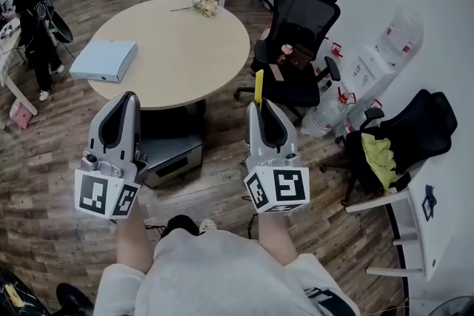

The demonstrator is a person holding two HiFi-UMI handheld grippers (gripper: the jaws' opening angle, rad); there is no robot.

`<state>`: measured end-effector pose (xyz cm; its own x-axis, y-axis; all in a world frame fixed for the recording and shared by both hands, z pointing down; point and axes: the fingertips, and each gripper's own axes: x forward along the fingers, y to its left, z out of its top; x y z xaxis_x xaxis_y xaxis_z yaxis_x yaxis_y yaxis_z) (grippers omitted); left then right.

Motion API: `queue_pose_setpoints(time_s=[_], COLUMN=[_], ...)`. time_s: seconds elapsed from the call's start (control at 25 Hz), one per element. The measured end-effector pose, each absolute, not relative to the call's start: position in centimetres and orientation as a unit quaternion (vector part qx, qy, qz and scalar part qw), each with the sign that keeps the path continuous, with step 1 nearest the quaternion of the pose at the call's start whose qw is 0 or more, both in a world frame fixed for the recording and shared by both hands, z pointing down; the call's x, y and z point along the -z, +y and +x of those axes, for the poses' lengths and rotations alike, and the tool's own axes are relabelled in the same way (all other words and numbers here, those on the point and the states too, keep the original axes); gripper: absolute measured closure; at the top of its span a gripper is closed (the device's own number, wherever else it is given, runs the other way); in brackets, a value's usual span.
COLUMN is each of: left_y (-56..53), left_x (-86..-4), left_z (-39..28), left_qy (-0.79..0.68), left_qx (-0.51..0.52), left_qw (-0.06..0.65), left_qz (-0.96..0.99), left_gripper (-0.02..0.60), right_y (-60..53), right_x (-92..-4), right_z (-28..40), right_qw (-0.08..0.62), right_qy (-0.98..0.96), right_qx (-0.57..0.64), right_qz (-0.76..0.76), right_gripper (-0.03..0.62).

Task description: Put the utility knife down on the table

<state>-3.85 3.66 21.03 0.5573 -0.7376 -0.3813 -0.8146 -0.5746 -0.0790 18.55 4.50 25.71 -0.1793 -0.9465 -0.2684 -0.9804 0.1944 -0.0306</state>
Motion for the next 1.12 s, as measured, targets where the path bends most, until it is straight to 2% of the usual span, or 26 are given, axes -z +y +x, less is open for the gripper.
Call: queue_pose_setpoints(time_s=[0.44, 1.12], left_y=[-2.5, -20.0], left_x=[-22.0, -21.1], left_z=[-3.2, -4.7], left_qy=[0.45, 0.432], left_qx=[-0.145, -0.15], left_qw=[0.116, 0.12], left_qz=[-0.873, -0.881], left_gripper=[0.575, 0.575], right_y=[-1.7, -18.8], right_x=[-27.2, -26.4], right_z=[18.7, 17.3], right_qw=[0.108, 0.118], right_qy=[0.773, 0.759], right_qx=[-0.058, -0.061], right_qz=[-0.623, -0.638], right_gripper=[0.519, 0.519])
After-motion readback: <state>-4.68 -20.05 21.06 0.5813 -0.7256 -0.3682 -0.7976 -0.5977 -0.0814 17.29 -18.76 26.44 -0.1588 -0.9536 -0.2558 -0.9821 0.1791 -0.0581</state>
